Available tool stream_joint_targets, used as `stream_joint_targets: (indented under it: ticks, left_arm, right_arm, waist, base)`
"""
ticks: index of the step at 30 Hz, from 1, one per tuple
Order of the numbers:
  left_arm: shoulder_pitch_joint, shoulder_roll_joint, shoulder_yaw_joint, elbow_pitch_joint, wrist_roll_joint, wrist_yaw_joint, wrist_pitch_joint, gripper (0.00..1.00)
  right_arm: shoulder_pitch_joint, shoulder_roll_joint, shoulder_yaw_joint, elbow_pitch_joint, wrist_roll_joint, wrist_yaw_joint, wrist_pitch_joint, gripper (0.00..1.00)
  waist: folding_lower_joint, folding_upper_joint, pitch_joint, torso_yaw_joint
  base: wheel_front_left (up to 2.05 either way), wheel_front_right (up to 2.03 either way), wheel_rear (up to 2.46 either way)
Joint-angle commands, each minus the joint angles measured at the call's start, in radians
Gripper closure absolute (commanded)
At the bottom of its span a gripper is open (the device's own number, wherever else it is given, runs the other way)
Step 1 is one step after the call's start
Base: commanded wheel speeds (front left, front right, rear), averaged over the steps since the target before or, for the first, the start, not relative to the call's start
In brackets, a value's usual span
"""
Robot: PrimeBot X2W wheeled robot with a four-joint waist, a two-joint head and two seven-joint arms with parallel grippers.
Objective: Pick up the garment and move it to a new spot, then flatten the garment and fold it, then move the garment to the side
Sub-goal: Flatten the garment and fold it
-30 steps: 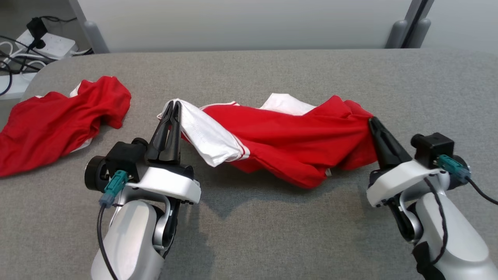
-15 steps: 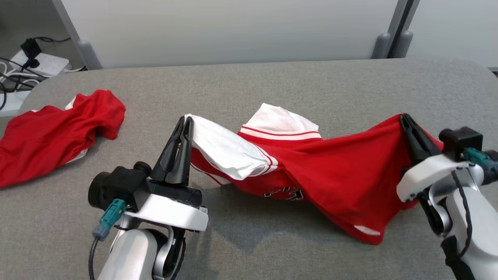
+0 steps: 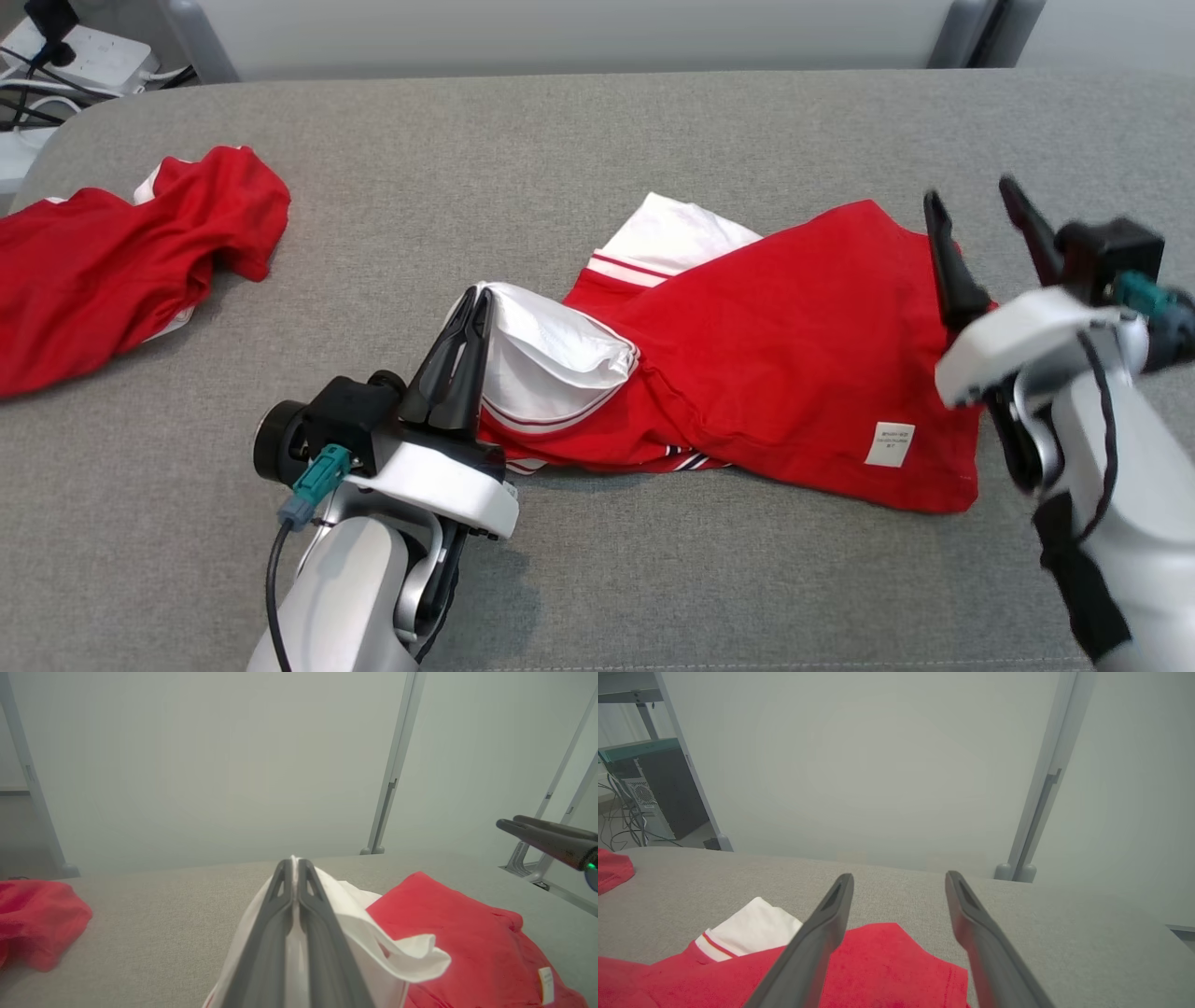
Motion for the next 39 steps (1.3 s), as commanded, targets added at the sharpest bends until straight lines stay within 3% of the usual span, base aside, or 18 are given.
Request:
stream_joint_targets:
  ticks: [1, 11, 20, 23, 25, 26, 27, 28, 29, 33, 34, 39]
  left_arm:
    - [-0.039, 0.006, 0.030, -0.018, 0.008, 0.003, -0.012, 1.00]
    - [0.051, 0.006, 0.107, -0.062, 0.037, 0.004, -0.013, 1.00]
    - [0.081, 0.005, 0.104, -0.065, 0.038, -0.006, -0.013, 1.00]
    - [0.081, 0.005, 0.097, -0.067, 0.035, -0.002, -0.013, 1.00]
    - [0.081, 0.005, 0.096, -0.069, 0.033, 0.000, -0.013, 1.00]
    - [0.081, 0.005, 0.096, -0.070, 0.033, 0.000, -0.013, 1.00]
    - [0.081, 0.005, 0.096, -0.070, 0.033, 0.000, -0.013, 1.00]
    - [0.081, 0.005, 0.096, -0.070, 0.033, 0.000, -0.013, 1.00]
    - [0.081, 0.005, 0.096, -0.070, 0.034, 0.001, -0.013, 1.00]
    - [0.082, 0.005, 0.095, -0.070, 0.035, 0.002, -0.013, 1.00]
    - [0.082, 0.005, 0.095, -0.070, 0.035, 0.002, -0.013, 1.00]
    - [0.088, 0.005, 0.097, -0.069, 0.038, 0.005, -0.013, 1.00]
  right_arm:
    - [0.080, 0.005, -0.002, -0.037, 0.005, 0.004, -0.013, 0.00]
    - [0.432, 0.037, 0.017, -0.157, 0.163, 0.004, -0.013, 0.00]
    - [0.473, 0.006, 0.058, -0.119, 0.287, 0.004, -0.013, 0.00]
    - [0.464, -0.002, 0.068, -0.081, 0.319, 0.004, -0.013, 0.10]
    - [0.449, 0.000, 0.083, -0.044, 0.357, 0.004, -0.013, 0.11]
    - [0.443, -0.002, 0.095, -0.033, 0.364, 0.004, -0.013, 0.17]
    - [0.437, -0.005, 0.107, -0.023, 0.369, 0.004, -0.013, 0.31]
    - [0.437, -0.005, 0.107, -0.023, 0.369, 0.004, -0.013, 0.31]
    - [0.431, -0.006, 0.115, -0.015, 0.375, 0.004, -0.013, 0.38]
    - [0.416, -0.011, 0.137, 0.003, 0.392, 0.004, -0.013, 0.91]
    - [0.414, -0.013, 0.141, 0.004, 0.393, 0.004, -0.013, 1.00]
    - [0.410, -0.030, 0.142, -0.010, 0.378, 0.004, -0.013, 1.00]
  waist:
    - [0.0000, 0.0000, -0.007, -0.007]
    - [0.0000, 0.0000, -0.037, -0.061]
    - [0.0000, 0.0000, -0.050, -0.047]
    - [0.0000, 0.0000, -0.054, -0.038]
    - [0.0000, 0.0000, -0.057, -0.030]
    - [0.0000, 0.0000, -0.057, -0.028]
    - [0.0000, 0.0000, -0.057, -0.027]
    - [0.0000, 0.0000, -0.057, -0.027]
    - [0.0000, 0.0000, -0.057, -0.025]
    - [0.0000, 0.0000, -0.058, -0.019]
    - [0.0000, 0.0000, -0.059, -0.018]
    - [0.0000, 0.0000, -0.065, -0.018]
  base:
    - [0.00, 0.00, 0.00]
    - [0.00, 0.00, 0.00]
    - [0.00, 0.00, 0.00]
    - [0.00, 0.00, 0.00]
    - [0.00, 0.00, 0.00]
    - [0.00, 0.00, 0.00]
    - [0.00, 0.00, 0.00]
    - [0.00, 0.00, 0.00]
    - [0.00, 0.00, 0.00]
    - [0.00, 0.00, 0.00]
    - [0.00, 0.00, 0.00]
    - [0.00, 0.00, 0.00]
